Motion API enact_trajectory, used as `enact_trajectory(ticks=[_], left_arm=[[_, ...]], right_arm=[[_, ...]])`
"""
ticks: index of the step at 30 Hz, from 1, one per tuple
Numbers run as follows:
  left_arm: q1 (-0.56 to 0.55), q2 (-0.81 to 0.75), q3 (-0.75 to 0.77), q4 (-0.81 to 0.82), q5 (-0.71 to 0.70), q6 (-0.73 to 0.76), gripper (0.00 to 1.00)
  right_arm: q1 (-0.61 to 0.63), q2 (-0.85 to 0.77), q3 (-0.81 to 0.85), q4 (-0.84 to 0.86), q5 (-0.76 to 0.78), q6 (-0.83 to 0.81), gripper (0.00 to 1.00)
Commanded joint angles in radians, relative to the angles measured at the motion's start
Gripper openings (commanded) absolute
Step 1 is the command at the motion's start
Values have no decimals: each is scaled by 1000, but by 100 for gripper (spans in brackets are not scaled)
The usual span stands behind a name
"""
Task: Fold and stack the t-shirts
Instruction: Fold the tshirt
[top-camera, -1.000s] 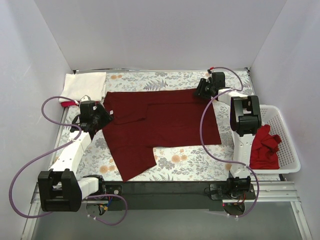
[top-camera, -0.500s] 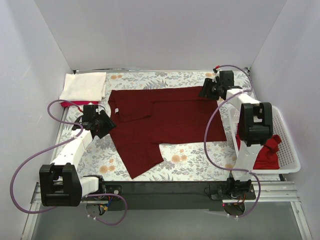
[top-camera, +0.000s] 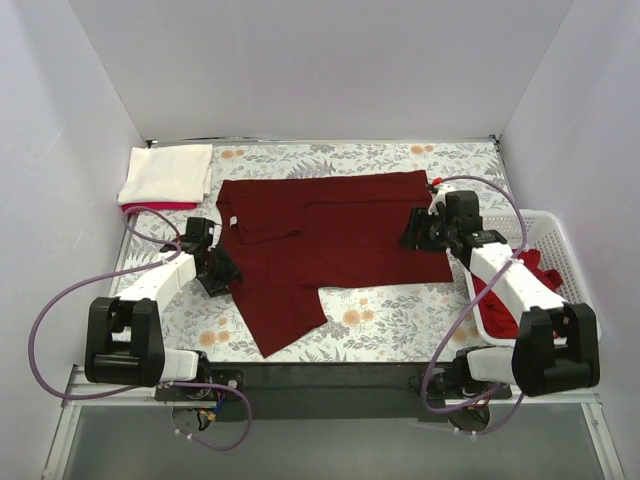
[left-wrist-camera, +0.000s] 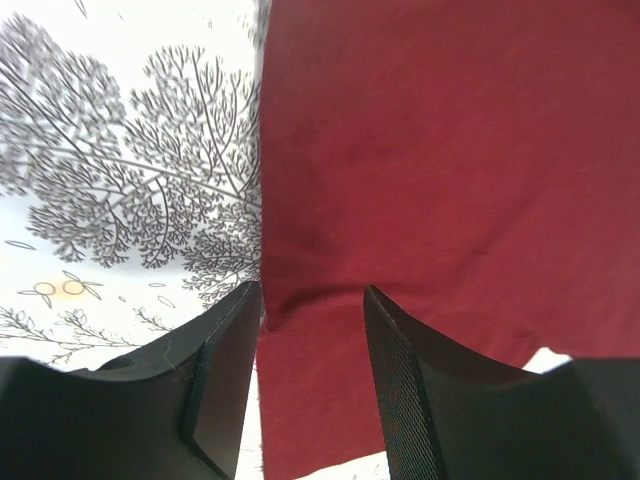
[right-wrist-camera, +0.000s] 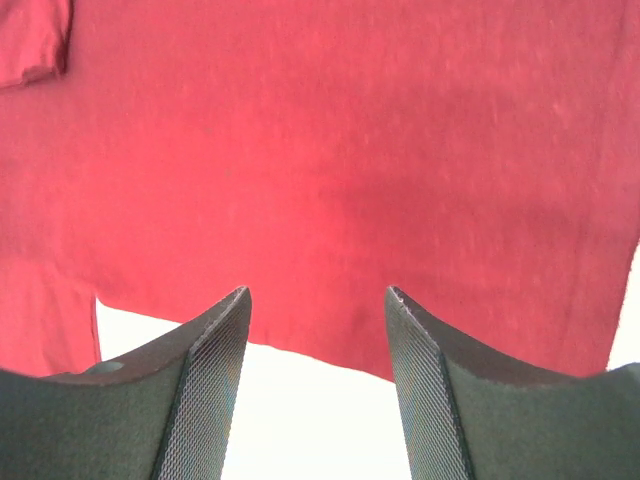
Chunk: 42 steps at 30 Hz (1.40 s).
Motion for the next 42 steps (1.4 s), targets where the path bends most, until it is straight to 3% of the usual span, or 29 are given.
enact_trajectory(ticks=[1, 10, 20, 23, 26, 27, 28, 34, 42], left_arm=[[-28, 16, 3, -38, -41, -26, 45], [-46, 23, 4, -50, -162, -66, 44], [-55, 88, -36, 39, -130, -98, 38], [-63, 102, -37, 39, -137, -104, 31], [-65, 89, -39, 34, -144, -110, 13], [-65, 84, -34, 27, -159, -113, 2], [-65, 78, -33, 7, -173, -119, 0], [-45, -3, -19, -52, -306, -133, 0], [57, -19, -39, -6, -251, -82, 0]], right_arm=[[-1, -123, -46, -22, 21, -40, 63], [-3, -266, -134, -51, 28, -66, 64], [-3, -297, -180, -52, 18, -74, 64], [-1, -305, -191, -58, 25, -79, 64], [-3, -311, -195, -77, 50, -79, 64], [-1, -315, -195, -83, 64, -79, 64], [-3, -320, -191, -92, 73, -77, 63], [-1, -295, -157, -204, 102, -77, 65], [-1, -277, -168, -287, 203, -34, 61]])
